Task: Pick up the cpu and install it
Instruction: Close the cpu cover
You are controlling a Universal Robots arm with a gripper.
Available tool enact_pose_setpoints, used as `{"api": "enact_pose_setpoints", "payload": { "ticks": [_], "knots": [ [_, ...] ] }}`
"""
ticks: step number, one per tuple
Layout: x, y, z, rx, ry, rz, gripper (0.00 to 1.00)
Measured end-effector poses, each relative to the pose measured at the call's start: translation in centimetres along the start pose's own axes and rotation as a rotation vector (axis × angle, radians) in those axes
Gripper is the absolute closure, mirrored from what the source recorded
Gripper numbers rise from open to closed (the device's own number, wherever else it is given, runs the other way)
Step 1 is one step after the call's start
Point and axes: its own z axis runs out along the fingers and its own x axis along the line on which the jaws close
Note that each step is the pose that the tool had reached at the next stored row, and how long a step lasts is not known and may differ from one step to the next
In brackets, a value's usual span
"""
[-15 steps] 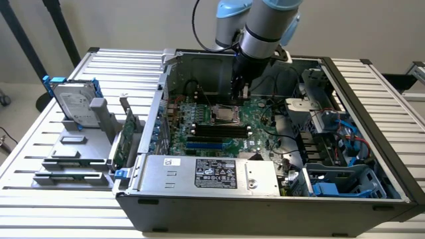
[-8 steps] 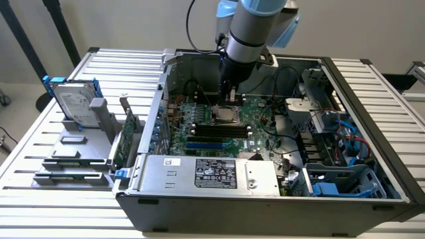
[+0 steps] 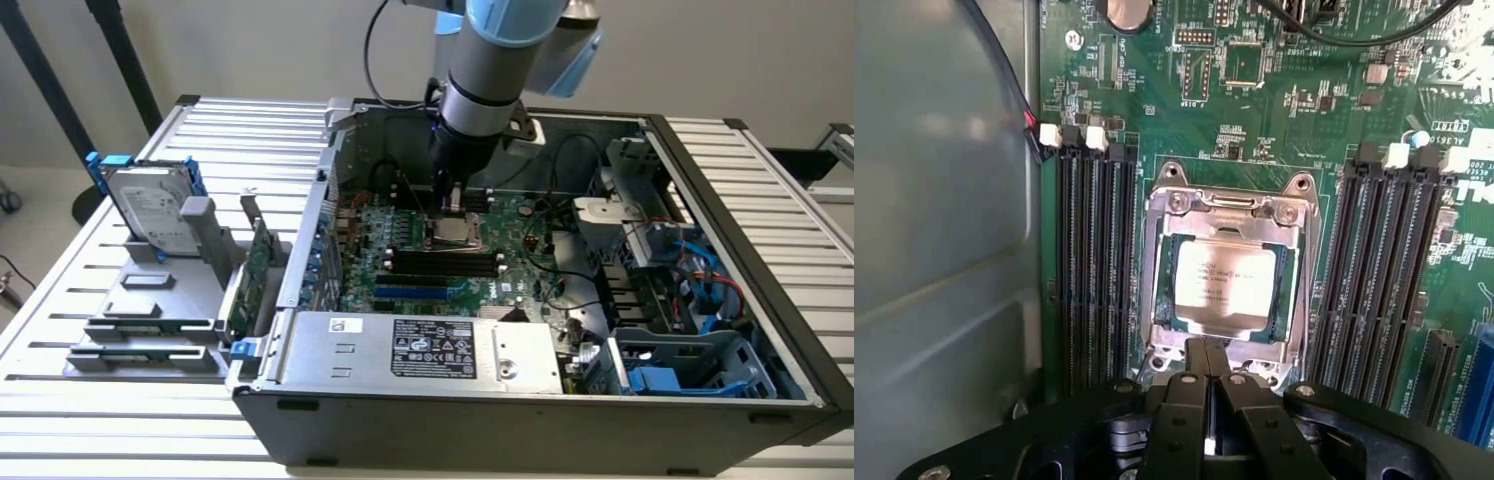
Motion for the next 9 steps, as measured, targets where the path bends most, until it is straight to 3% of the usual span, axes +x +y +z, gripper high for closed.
{"api": "enact_pose_setpoints", "payload": {
  "ticks": [1,5,7,9],
  "knots": [
    [-0.01,0.01,0.05,0.0064,0.0004,0.001,0.89],
    [-0.02,0.02,0.14,0.0454,0.0028,0.007,0.89],
    [-0.05,0.04,0.27,0.0560,0.0035,0.009,0.89],
    [-0.10,0.06,0.44,0.0606,0.0038,0.010,0.89]
  ]
}}
